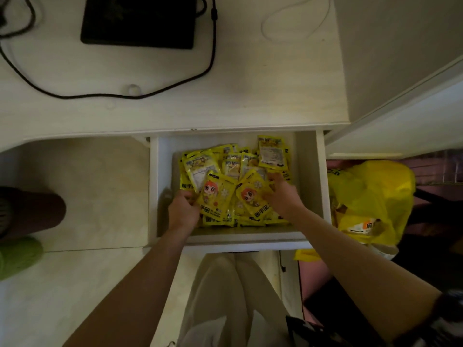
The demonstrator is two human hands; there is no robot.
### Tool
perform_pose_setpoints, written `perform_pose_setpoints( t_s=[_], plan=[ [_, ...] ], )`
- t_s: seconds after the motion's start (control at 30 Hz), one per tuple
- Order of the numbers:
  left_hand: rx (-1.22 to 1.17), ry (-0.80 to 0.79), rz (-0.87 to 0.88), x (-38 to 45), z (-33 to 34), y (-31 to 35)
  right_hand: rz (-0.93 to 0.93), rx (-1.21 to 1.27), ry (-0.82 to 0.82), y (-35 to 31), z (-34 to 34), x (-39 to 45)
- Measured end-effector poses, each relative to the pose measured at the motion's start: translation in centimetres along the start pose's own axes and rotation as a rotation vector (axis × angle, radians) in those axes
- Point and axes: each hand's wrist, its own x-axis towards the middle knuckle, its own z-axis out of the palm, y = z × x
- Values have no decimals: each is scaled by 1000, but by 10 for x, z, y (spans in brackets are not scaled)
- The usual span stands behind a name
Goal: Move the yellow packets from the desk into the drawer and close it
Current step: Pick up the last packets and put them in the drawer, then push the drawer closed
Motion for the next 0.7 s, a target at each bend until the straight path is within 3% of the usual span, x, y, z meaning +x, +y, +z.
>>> perform_pose_setpoints(
  t_s=[0.33,0.57,0.7],
  plan=[
    [31,94,67,-19,-24,2,-33,-91,92,6,-30,-24],
    [-322,58,81,-52,-38,-9,-61,38,251,2,-41,-80],
    [-466,51,97,-71,-42,-32,-23,143,230,13,-28,-114]
  ],
)
